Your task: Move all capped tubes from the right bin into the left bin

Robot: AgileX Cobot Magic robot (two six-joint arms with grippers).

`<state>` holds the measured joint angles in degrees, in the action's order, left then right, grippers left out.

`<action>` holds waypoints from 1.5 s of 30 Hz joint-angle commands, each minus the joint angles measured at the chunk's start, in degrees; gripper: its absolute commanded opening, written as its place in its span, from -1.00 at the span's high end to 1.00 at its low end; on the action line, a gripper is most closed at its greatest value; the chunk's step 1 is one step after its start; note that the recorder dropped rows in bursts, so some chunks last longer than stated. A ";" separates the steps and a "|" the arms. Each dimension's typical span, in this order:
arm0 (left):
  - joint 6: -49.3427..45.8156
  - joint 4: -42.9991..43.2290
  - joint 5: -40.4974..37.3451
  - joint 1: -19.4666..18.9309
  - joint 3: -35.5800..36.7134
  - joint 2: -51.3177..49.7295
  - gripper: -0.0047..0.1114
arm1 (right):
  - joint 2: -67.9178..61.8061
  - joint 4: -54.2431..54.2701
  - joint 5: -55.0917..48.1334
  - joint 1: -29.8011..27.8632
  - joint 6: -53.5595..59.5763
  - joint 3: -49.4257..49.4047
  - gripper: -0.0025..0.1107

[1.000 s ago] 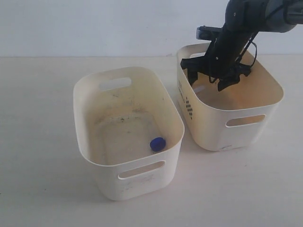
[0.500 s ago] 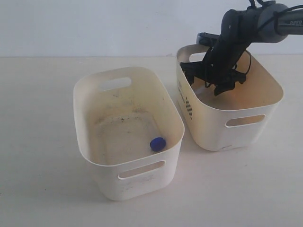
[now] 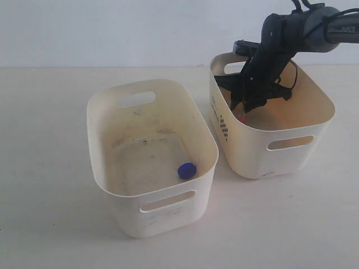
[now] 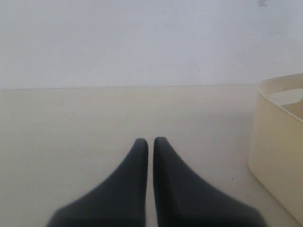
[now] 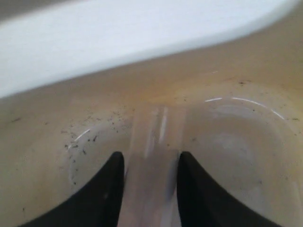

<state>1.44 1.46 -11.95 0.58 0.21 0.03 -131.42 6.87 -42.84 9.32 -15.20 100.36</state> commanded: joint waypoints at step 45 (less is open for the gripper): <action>0.54 -0.36 0.35 -0.02 -0.21 -0.03 0.84 | 31.04 -1.52 -22.58 5.78 3.25 -0.37 0.96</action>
<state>1.44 1.46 -11.95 0.58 0.21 0.03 -103.33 3.87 -63.10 12.18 -12.42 99.89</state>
